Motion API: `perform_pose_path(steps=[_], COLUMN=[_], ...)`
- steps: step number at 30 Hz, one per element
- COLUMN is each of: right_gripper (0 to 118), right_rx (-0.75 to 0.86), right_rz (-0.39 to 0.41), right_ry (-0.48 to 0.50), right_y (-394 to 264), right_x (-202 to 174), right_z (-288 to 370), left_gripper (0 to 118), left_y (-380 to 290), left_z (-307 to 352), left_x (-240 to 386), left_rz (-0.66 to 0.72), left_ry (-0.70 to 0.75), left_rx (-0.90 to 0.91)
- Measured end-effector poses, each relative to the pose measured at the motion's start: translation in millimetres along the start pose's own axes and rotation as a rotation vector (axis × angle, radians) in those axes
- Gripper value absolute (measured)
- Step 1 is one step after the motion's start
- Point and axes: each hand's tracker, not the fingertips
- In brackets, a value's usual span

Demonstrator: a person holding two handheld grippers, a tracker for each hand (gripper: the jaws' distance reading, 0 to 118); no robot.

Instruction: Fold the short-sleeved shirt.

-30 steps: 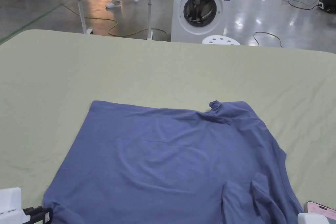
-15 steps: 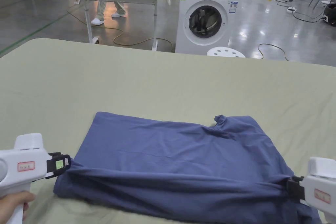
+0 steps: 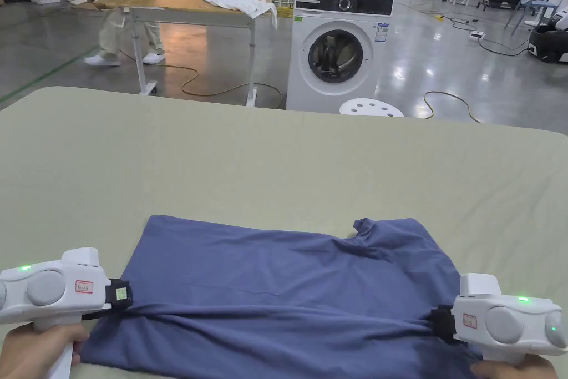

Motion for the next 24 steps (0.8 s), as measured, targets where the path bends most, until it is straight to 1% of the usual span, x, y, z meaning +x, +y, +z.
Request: perform_pose_path(steps=[1, 2, 3, 4, 6, 10, 11, 12, 13, 14, 15, 16, 18, 20, 24], right_gripper=[61, 66, 67, 67, 67, 66, 65, 60, 47, 32, 11, 4, 2, 0, 0], right_rx=[0.042, 0.101, 0.166, 0.232, 0.368, 0.624, 0.672, 0.717, 0.746, 0.770, 0.795, 0.796, 0.819, 0.830, 0.847], right_rz=[0.003, -0.007, -0.013, -0.022, -0.037, -0.059, -0.053, -0.045, -0.047, -0.063, -0.068, -0.067, -0.065, -0.046, -0.022], right_ry=[-0.007, 0.011, 0.019, 0.024, 0.025, -0.017, -0.023, -0.035, -0.045, -0.036, -0.033, -0.032, -0.028, -0.025, -0.031], right_y=[1.1, 3.1, 5.2, 6.7, 8.4, 1.4, -2.3, -5.6, -9.7, -14.1, -18.5, -20.3, -27.5, -31.4, -35.9], right_x=[-1.4, -2.5, -5.0, -10.7, -18.3, -41.0, -45.8, -53.5, -58.4, -61.5, -64.9, -68.5, -74.6, -79.3, -85.3], right_z=[7.5, 16.9, 28.7, 42.0, 65.4, 108.9, 116.9, 123.9, 130.9, 136.1, 141.3, 144.1, 151.1, 156.7, 164.4], left_gripper=[41, 59, 71, 75, 75, 75, 74, 73, 68, 56, 41, 23, 0, 0, 0], left_y=[1.5, 3.4, 4.3, 4.6, 4.6, -10.7, -16.0, -21.9, -27.9, -31.7, -37.3, -43.0, -53.5, -61.8, -69.0], left_z=[7.1, 14.2, 24.1, 34.9, 53.9, 95.6, 104.3, 112.7, 120.9, 121.8, 127.3, 133.1, 142.1, 149.9, 155.3], left_x=[3.6, 5.2, 10.0, 15.8, 24.2, 50.3, 55.6, 61.0, 66.0, 65.2, 67.6, 69.3, 72.3, 71.7, 66.2], left_rz=[-0.018, -0.041, -0.067, -0.087, -0.138, -0.247, -0.272, -0.295, -0.307, -0.319, -0.312, -0.308, -0.283, -0.283, -0.306], left_ry=[0.012, 0.009, -0.004, -0.011, -0.031, -0.016, -0.012, 0.003, 0.032, 0.036, 0.044, 0.043, 0.053, 0.057, 0.085], left_rx=[0.033, 0.076, 0.132, 0.191, 0.312, 0.534, 0.575, 0.617, 0.656, 0.685, 0.718, 0.745, 0.773, 0.796, 0.762])
